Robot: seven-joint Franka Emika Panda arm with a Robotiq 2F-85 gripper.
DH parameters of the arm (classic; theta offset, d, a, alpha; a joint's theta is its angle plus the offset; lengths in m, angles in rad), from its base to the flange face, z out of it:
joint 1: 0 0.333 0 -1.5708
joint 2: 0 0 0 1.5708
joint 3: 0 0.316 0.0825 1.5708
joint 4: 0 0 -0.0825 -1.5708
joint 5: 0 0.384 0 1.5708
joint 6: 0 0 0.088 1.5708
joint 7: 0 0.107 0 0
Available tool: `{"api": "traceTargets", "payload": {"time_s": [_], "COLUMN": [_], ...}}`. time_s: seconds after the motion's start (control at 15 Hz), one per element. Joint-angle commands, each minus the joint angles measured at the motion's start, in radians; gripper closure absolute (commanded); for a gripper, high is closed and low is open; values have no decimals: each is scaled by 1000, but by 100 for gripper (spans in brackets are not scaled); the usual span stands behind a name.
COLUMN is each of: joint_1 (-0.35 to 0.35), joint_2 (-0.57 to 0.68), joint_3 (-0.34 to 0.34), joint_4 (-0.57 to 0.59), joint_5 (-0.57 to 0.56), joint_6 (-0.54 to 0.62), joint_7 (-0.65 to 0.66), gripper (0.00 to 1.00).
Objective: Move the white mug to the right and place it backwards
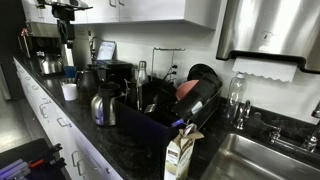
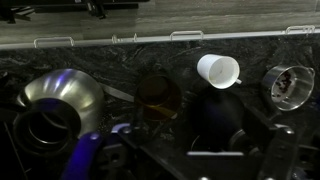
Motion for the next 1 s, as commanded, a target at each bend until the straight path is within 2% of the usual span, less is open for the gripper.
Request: {"api": "traceTargets", "payload": {"time_s": [0.0,0.4,0.87,0.93], "joint_1": [13,95,164,171], "joint_2": [3,80,291,237], "joint_3": [-11,36,120,104], "joint_4": [3,22,73,27], "joint_5": [-6,44,-12,8], "joint_6": [-1,15,86,89], "joint_7": [5,-27,14,5], "gripper": [0,0,0,0]}}
